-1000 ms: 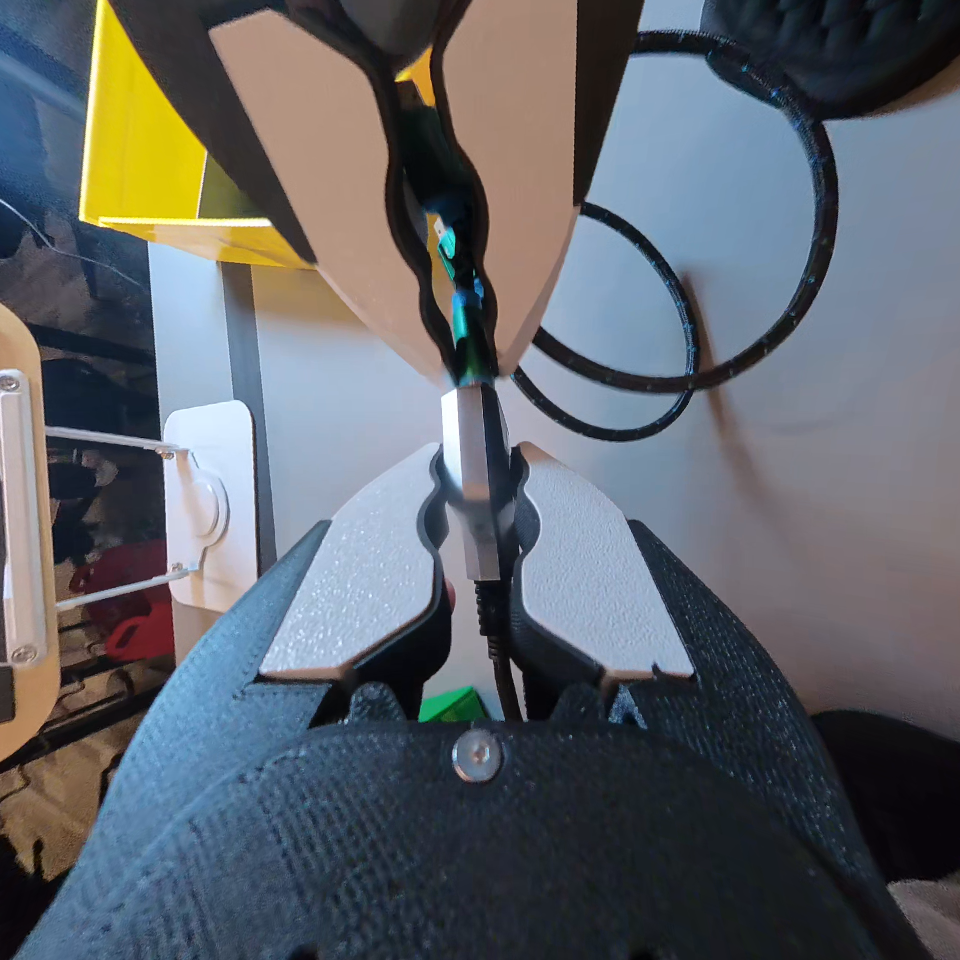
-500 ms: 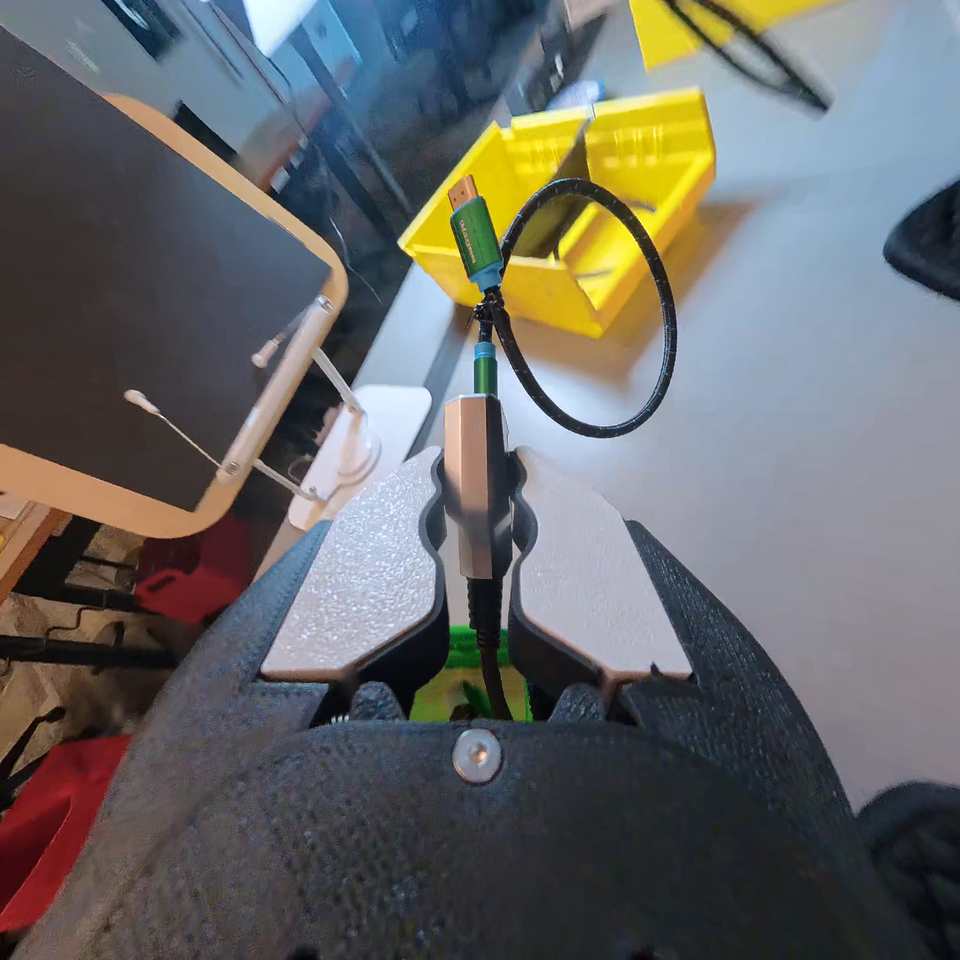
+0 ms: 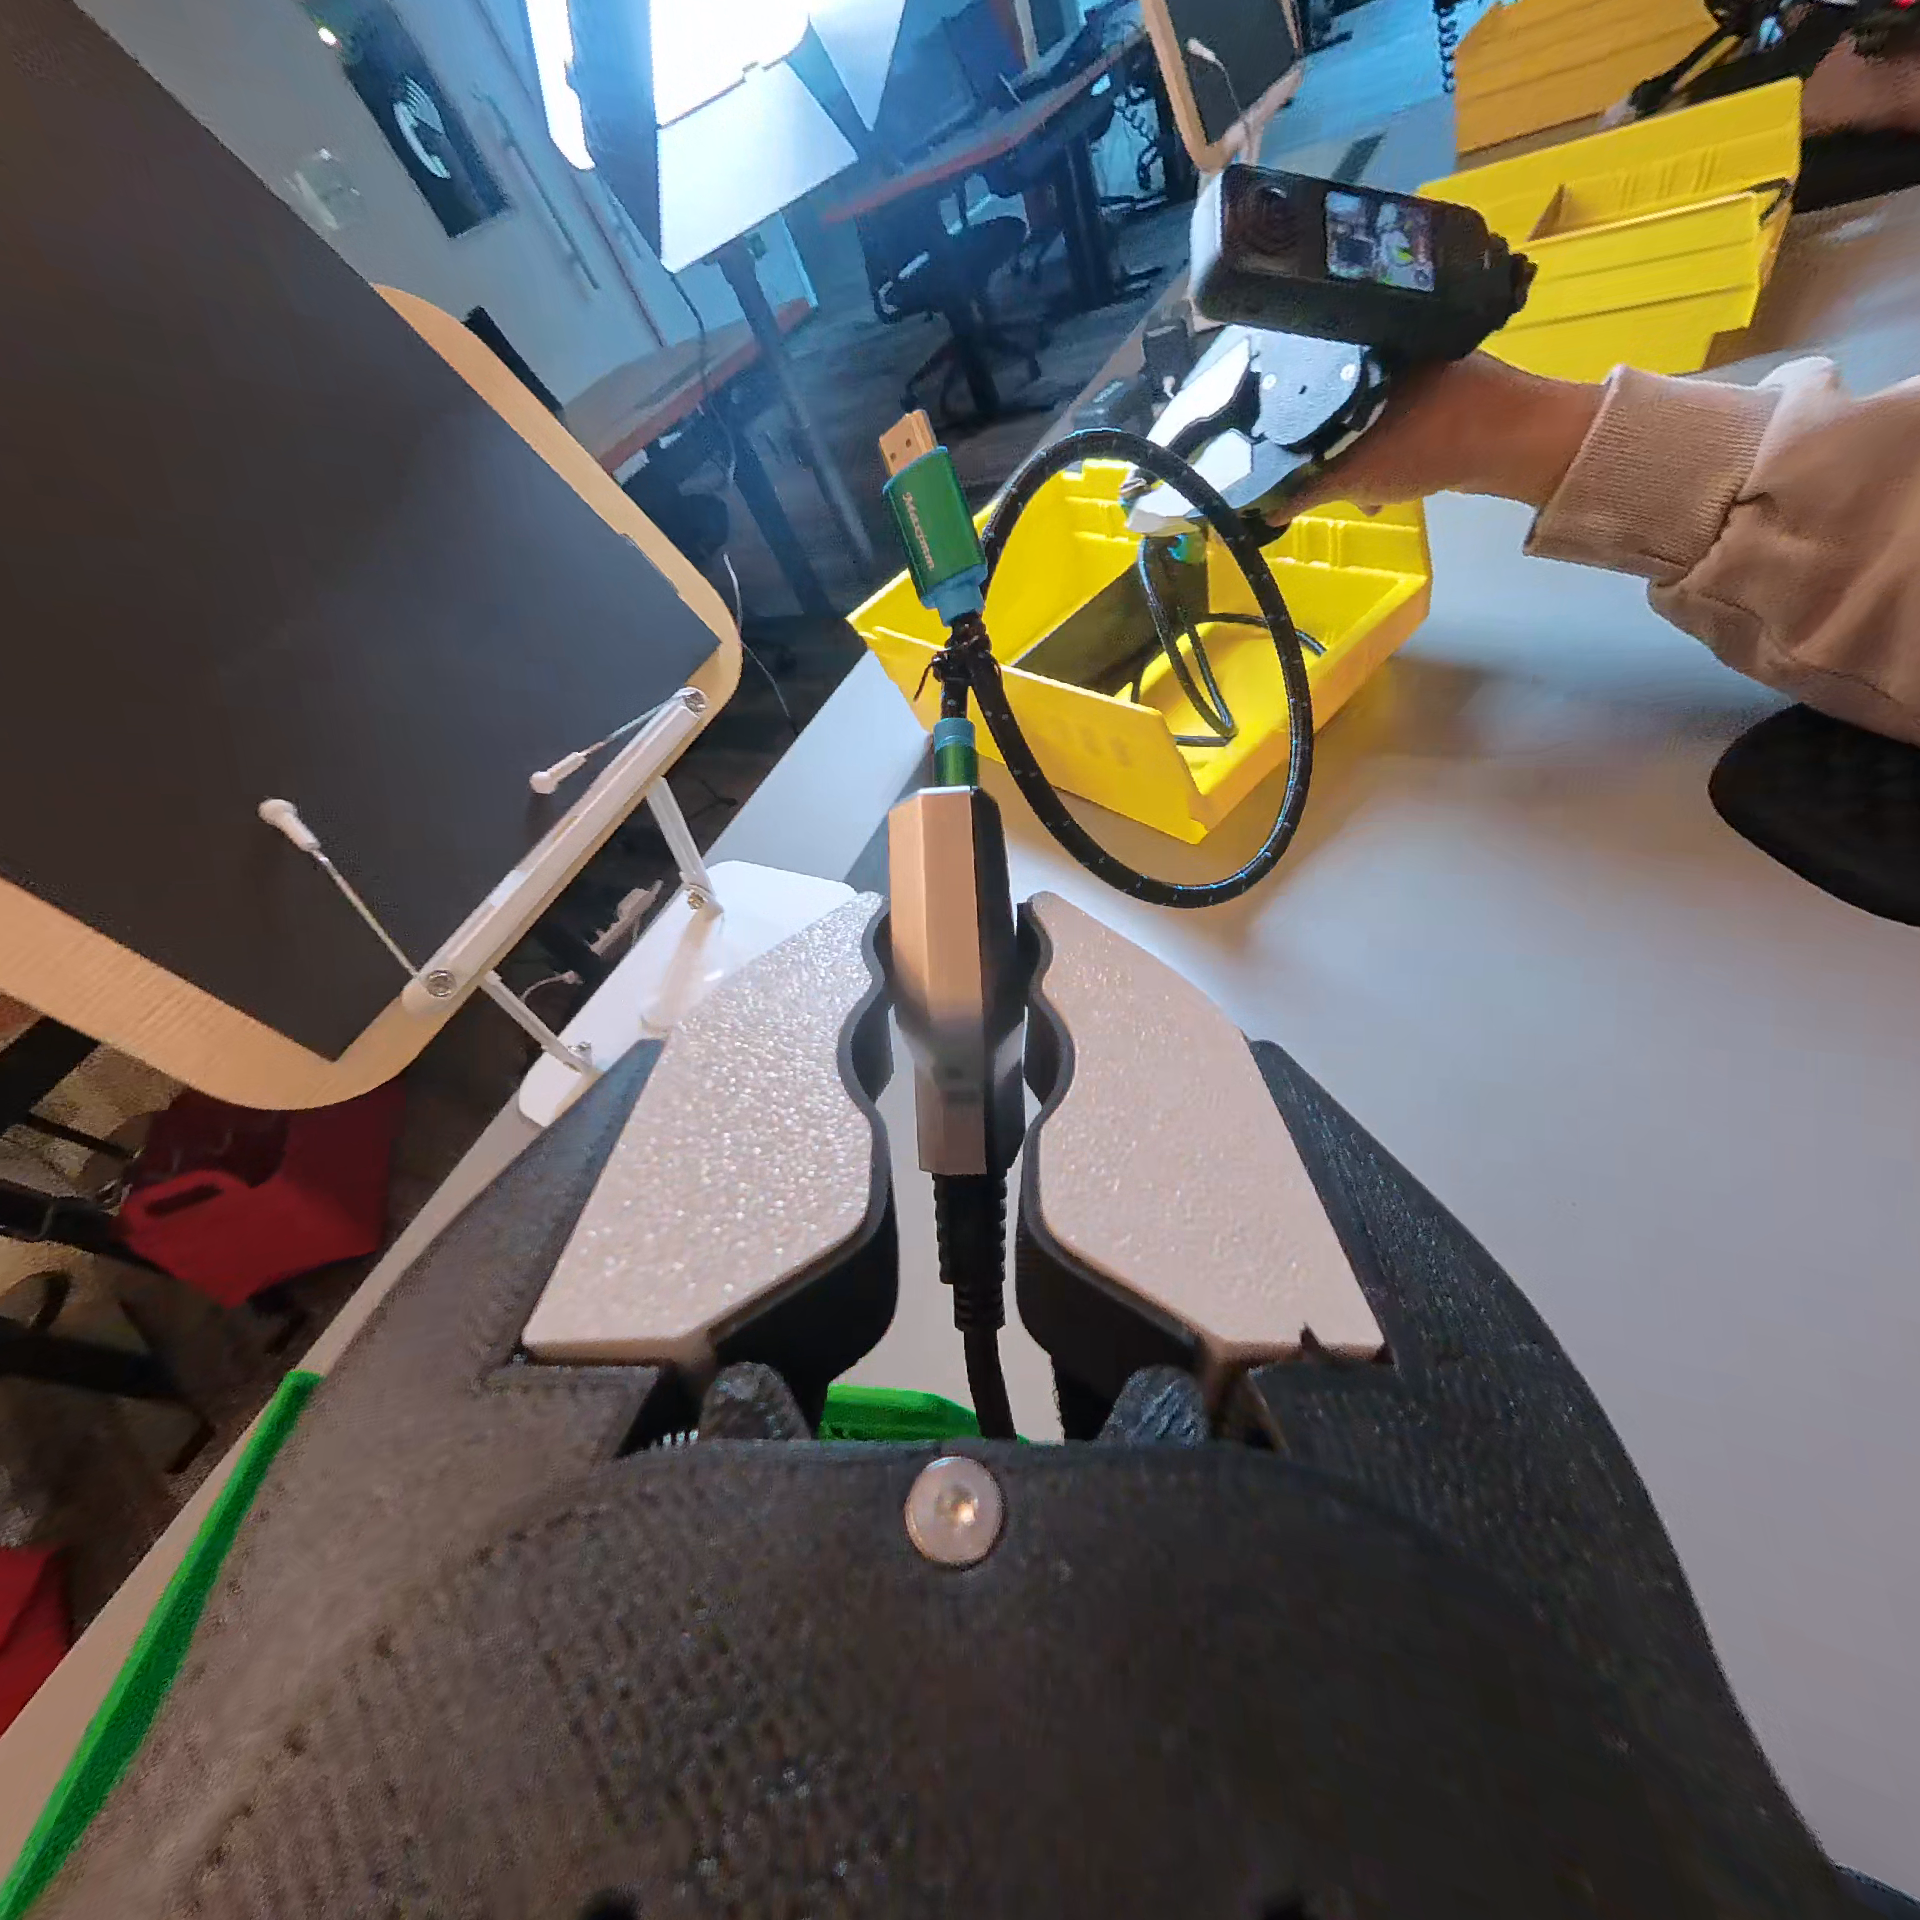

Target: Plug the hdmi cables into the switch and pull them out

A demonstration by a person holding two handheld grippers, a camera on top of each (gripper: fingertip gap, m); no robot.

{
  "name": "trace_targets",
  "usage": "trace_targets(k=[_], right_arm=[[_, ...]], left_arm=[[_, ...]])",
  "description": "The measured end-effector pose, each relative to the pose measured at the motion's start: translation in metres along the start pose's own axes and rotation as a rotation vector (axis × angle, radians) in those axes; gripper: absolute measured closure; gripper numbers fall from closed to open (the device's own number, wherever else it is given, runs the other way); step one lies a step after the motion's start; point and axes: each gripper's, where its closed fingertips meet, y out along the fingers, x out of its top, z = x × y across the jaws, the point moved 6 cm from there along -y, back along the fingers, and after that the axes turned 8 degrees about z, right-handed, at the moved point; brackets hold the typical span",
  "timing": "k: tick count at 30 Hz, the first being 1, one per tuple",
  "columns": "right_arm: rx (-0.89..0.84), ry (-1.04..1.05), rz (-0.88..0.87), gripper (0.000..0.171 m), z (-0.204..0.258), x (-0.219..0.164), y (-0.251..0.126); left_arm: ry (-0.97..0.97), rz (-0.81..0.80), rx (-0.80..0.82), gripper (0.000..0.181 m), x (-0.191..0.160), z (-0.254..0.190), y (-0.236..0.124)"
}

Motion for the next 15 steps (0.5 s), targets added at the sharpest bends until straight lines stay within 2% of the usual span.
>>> trace_targets(k=[2,4,6,11,15], right_arm=[[0.055,0.022,0.005,0.146,0.004,0.003,-0.004],[0.038,0.025,0.08,0.133,-0.002,-0.001,-0.006],[0.019,0.05,0.069,0.119,-0.012,0.0,-0.012],[0.222,0.159,-0.267,0.119,-0.016,0.038,-0.066],[0.539,-0.026,-0.524,0.124,0.027,0.072,-0.127]], left_arm=[[0.01,0.024,-0.021,0.16,-0.001,-0.004,0.005],[0.023,0.044,-0.03,0.16,-0.002,-0.007,0.009],[0.025,0.055,-0.035,0.16,-0.002,-0.01,0.013],[0.034,0.081,-0.052,0.16,-0.004,-0.014,0.019],[0.056,0.1,-0.075,0.16,-0.004,-0.02,0.026]])
